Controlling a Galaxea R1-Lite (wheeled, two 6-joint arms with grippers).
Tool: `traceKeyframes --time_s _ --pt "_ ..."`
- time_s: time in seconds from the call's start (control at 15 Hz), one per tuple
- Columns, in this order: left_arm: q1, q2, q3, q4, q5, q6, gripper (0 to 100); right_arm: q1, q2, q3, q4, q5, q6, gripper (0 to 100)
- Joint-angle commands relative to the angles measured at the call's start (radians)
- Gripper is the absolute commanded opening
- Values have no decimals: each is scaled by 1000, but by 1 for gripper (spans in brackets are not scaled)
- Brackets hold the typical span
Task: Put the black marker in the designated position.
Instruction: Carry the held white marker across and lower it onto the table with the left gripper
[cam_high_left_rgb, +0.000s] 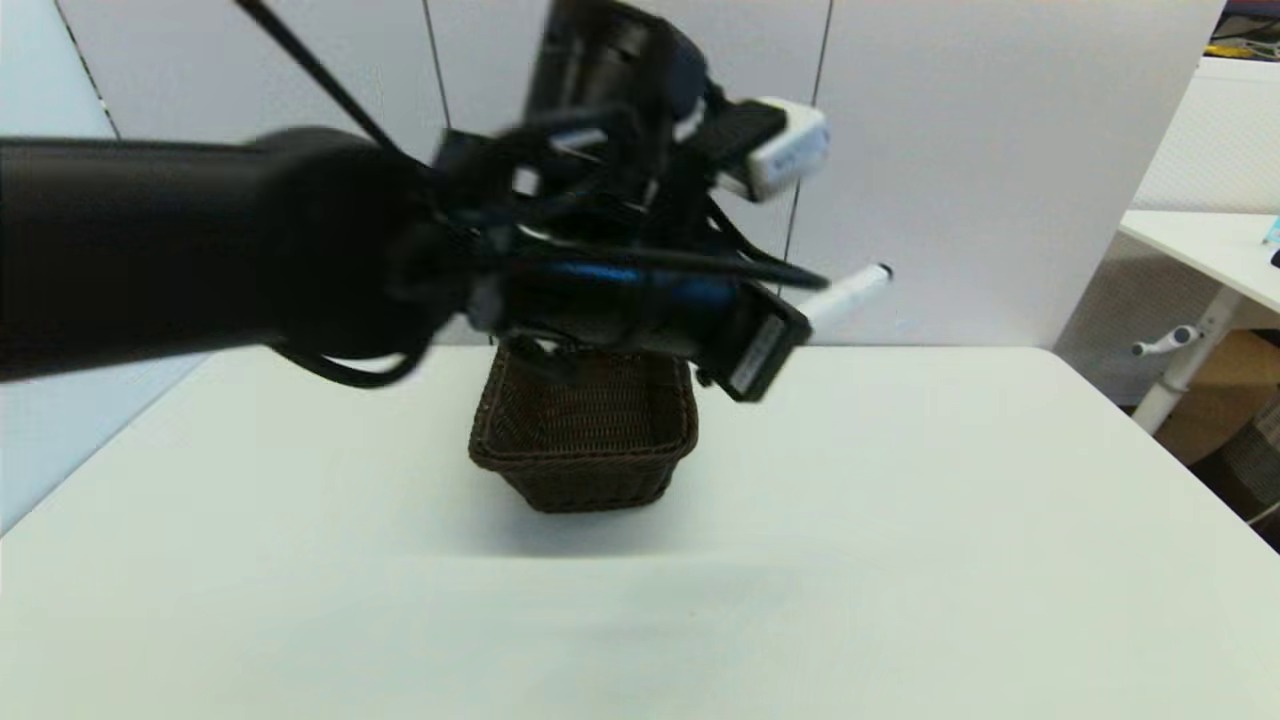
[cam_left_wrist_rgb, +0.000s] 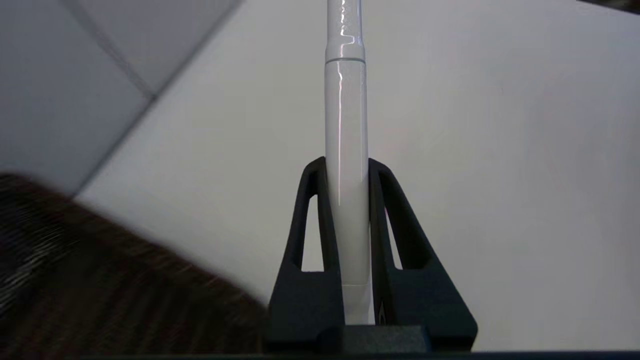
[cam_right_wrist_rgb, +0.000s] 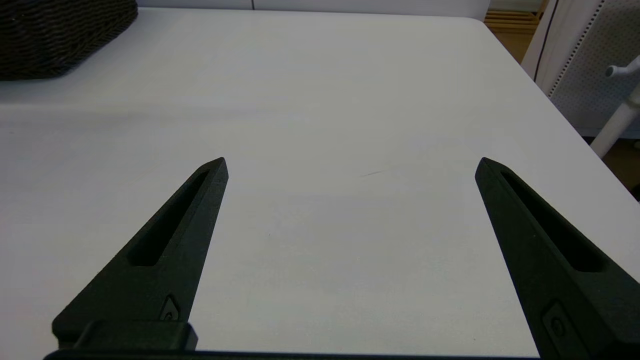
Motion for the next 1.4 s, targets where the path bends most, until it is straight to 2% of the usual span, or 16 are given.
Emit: traceKeyframes --time_s 0.07,0.4,0.6,0.73,0.93,1.07,1.4 --pt "313 -298 195 63 31 12 0 0 1 0 0 0 0 100" --pt "684 -335 405 43 31 3 0 0 1 0 0 0 0 100" --pt "822 -255 481 -16 31 -11 0 0 1 0 -1 0 0 100" --pt "842 -191 534 -121 31 -51 0 0 1 0 0 0 0 100" --pt "834 -93 550 -171 32 -150 0 0 1 0 -1 0 0 100" --pt "819 -39 545 -234 31 -173 0 0 1 0 0 0 0 100" --pt "756 69 591 -405 32 -341 0 0 1 0 0 0 0 100"
